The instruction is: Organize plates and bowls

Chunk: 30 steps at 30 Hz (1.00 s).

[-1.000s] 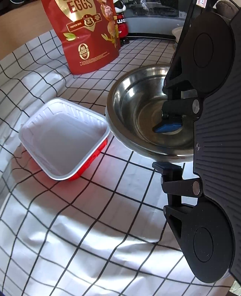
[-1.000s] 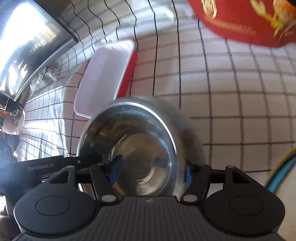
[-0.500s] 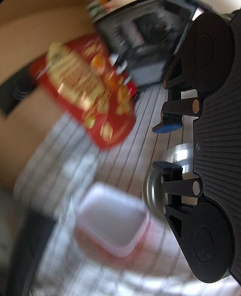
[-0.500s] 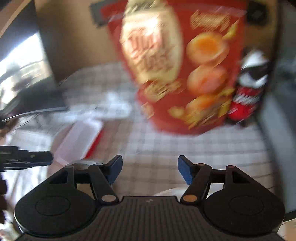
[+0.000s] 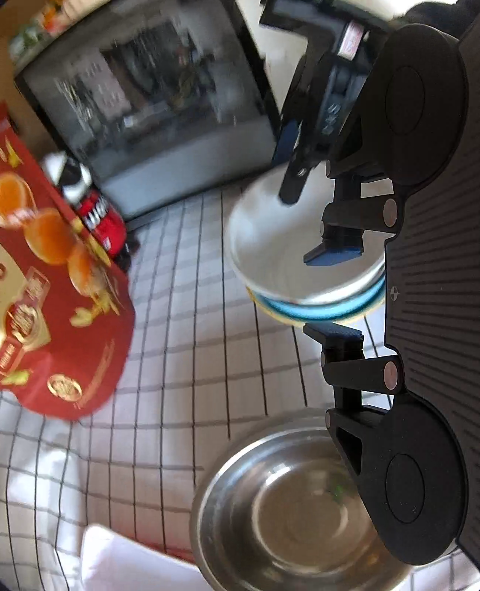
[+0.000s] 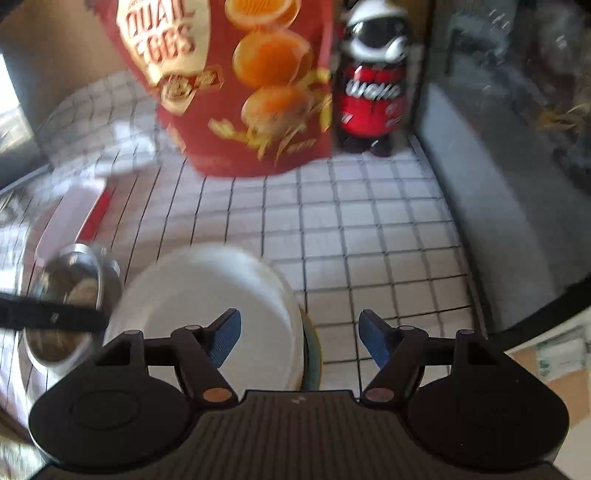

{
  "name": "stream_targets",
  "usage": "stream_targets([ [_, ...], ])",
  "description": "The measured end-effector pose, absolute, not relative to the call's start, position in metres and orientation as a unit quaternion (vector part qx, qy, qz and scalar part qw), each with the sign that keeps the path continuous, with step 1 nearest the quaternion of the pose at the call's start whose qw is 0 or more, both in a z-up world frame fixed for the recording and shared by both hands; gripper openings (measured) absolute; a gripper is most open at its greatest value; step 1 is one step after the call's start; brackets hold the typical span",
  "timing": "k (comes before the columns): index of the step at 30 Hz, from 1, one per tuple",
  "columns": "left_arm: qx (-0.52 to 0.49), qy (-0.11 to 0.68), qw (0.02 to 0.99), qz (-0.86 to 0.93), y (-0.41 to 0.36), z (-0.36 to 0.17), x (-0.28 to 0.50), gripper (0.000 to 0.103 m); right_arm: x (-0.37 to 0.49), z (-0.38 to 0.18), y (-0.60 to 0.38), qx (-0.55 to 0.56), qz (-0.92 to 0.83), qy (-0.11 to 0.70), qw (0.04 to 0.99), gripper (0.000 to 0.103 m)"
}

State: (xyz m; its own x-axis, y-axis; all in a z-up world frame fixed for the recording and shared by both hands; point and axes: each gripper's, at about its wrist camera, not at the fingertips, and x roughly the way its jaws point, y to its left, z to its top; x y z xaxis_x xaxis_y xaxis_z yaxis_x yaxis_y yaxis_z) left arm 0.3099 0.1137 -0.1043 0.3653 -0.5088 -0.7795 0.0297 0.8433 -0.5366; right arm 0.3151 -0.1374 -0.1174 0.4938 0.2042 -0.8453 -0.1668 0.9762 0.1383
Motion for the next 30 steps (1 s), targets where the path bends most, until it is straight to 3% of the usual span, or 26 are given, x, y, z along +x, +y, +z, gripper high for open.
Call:
stream_targets([
  [5,-0.199,0.562,0.798,-0.088,0.098,-0.113,0.312,0.044,0.332,-0.146,-0.157,0.008,0.132,0.509,0.851,0.071],
  [8,-0.233,0.575,0.78,-0.086,0.088,-0.126,0.319,0.042,0.34,-0.157,-0.168,0.039,0.168,0.524,0.834,0.071],
  [9,-0.257,0.581,0.767,-0.092,0.086,-0.134,0.32,0.052,0.342,-0.161,-0.171,0.051,0.182,0.53,0.826,0.071],
  [13,-0.287,0.591,0.749,-0.089,0.079,-0.154,0.321,0.059,0.351,-0.183,-0.174,0.089,0.216,0.555,0.799,0.071],
  [18,-0.312,0.582,0.745,-0.1,0.075,-0.157,0.318,0.083,0.356,-0.207,-0.172,0.138,0.242,0.594,0.755,0.071],
  [23,-0.312,0.568,0.757,-0.082,0.074,-0.155,0.313,0.076,0.356,-0.208,-0.161,0.126,0.272,0.595,0.746,0.072],
  [30,-0.282,0.579,0.763,-0.057,0.075,-0.145,0.312,0.076,0.357,-0.206,-0.157,0.153,0.321,0.59,0.725,0.072],
])
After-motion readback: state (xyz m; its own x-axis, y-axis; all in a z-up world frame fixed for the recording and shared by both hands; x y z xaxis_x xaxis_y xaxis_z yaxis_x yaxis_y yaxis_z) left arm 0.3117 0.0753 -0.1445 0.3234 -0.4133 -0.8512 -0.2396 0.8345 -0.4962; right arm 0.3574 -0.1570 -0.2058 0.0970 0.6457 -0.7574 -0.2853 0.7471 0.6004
